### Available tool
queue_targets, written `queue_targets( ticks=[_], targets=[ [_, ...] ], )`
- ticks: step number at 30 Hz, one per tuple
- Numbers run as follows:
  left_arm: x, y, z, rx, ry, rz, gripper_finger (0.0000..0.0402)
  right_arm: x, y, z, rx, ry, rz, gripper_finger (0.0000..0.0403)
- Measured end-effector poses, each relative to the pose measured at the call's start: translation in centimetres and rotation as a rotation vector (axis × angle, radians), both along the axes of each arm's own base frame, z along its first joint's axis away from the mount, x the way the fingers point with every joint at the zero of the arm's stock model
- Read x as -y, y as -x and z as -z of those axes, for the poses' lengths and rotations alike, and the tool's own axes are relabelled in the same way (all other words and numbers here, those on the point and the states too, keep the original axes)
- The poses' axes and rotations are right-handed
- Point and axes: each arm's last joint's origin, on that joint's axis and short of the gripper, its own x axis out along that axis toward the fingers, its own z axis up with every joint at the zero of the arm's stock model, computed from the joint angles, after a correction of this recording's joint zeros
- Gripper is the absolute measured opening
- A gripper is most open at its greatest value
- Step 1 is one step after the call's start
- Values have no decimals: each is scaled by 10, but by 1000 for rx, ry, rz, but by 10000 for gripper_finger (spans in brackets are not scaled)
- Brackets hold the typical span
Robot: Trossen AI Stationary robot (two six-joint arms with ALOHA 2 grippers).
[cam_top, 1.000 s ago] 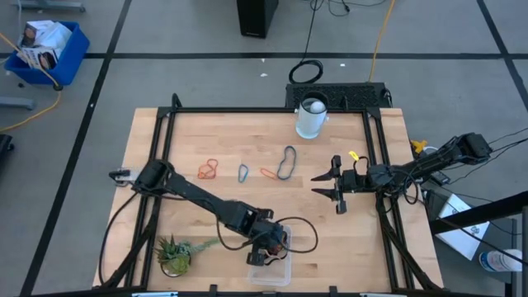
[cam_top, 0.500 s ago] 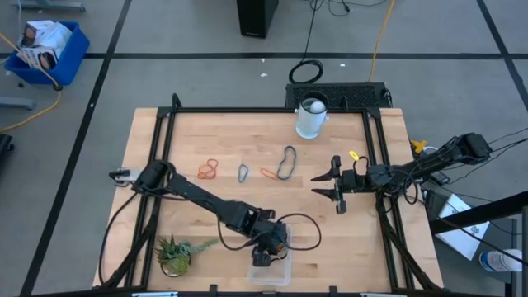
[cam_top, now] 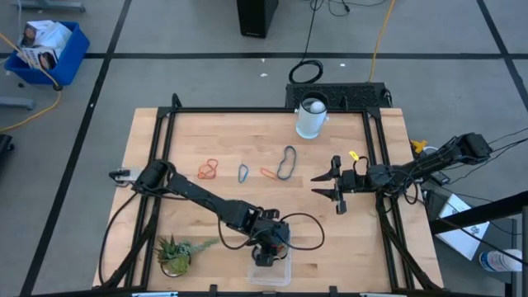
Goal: Pick and place rubber bands into bin
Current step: Put the green rubber band into the transparent bin
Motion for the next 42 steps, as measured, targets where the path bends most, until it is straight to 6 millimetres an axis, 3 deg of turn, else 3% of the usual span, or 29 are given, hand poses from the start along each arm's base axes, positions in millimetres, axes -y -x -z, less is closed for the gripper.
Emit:
queue_targets(
  ticks=[6, 9, 13, 18, 22, 27, 31, 35, 42],
  targets=[
    [-2, 0, 0, -17, 30, 13, 264, 0, 0, 0, 1, 6, 0, 139],
    [-13, 6, -11, -38, -25, 5, 268, 0, 0, 0, 0, 7, 0, 139],
    [-32, 21, -46, -13, -130, -56, 261, 0, 0, 0, 1, 8, 0, 139],
    [-59, 49, -110, 126, -215, -117, 251, 0, 0, 0, 2, 8, 5, 139],
    [-79, 81, -158, 225, -221, -159, 253, 0, 0, 0, 5, 11, 6, 139],
    [-97, 123, -197, 272, -206, -183, 255, 0, 0, 0, 4, 11, 7, 139],
    [-107, 148, -213, 285, -212, -203, 255, 0, 0, 0, 4, 11, 8, 139],
    [-112, 165, -215, 233, -259, -184, 255, 0, 0, 0, 0, 12, 8, 139],
    [-119, 172, -207, 109, -297, -259, 255, 0, 0, 0, 0, 12, 9, 139]
  ],
)
